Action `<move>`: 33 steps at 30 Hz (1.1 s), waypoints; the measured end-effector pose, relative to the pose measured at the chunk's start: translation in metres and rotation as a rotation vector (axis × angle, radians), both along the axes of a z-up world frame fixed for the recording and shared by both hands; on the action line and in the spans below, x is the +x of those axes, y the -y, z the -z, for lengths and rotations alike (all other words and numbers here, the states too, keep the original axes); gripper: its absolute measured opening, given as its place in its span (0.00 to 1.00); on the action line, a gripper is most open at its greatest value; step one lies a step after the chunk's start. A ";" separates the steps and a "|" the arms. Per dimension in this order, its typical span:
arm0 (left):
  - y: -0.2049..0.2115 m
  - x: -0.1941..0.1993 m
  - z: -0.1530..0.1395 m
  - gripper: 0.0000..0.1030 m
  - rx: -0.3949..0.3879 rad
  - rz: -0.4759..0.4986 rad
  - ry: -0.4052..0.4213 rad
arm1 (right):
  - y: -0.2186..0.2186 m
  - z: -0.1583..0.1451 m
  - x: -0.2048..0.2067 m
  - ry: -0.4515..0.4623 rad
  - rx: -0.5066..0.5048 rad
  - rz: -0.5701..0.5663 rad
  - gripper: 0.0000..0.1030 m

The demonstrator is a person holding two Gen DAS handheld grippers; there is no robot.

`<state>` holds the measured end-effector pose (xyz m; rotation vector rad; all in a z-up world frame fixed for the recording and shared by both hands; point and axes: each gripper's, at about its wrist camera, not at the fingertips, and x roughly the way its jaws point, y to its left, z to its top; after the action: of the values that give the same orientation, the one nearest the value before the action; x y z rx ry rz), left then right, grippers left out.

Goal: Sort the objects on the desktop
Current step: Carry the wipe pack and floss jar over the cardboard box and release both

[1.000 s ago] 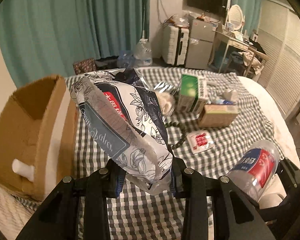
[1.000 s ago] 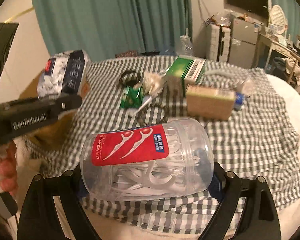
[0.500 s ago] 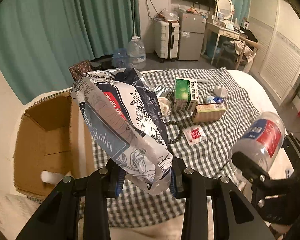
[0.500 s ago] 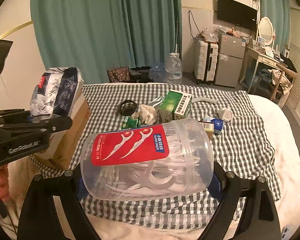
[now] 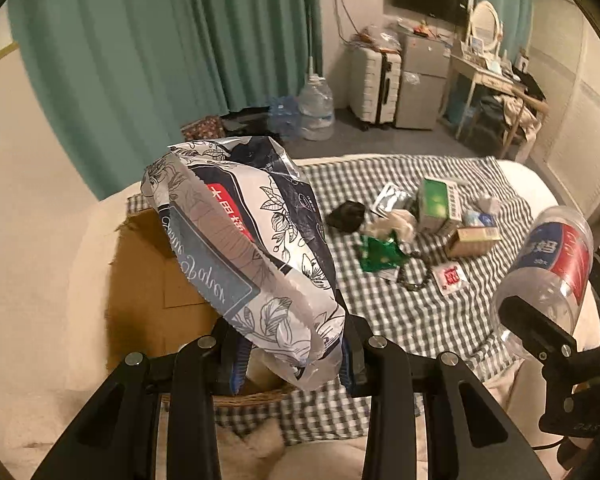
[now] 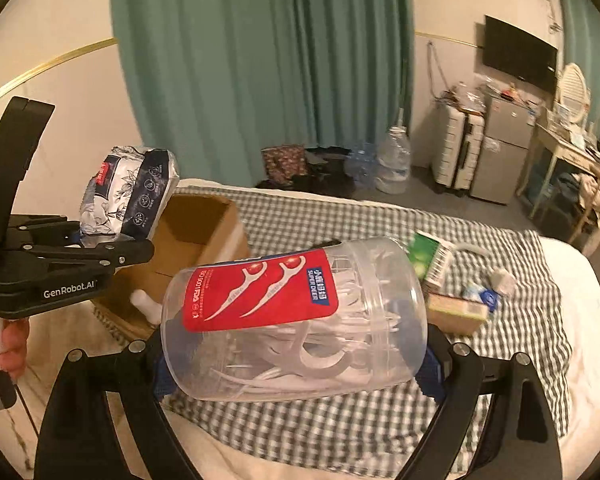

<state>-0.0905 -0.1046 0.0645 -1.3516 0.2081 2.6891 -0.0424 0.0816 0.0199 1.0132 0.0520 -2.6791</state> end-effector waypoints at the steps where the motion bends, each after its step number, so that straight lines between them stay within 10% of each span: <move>1: 0.010 0.001 -0.002 0.34 0.004 -0.007 -0.013 | 0.010 -0.003 -0.003 -0.003 0.004 -0.015 0.88; 17: 0.147 -0.014 0.062 0.34 0.132 -0.154 0.055 | 0.146 0.018 -0.062 0.026 0.077 -0.152 0.88; 29: 0.166 -0.028 0.093 0.35 0.136 -0.129 0.020 | 0.184 0.057 -0.104 0.099 0.085 -0.159 0.88; 33: 0.167 -0.029 0.097 0.50 0.129 -0.135 0.005 | 0.192 0.060 -0.112 0.103 0.080 -0.162 0.88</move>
<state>-0.1199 -0.2716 -0.0321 -1.3798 -0.0590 2.7526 -0.1545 -0.1100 -0.0399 1.1191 0.2133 -2.4932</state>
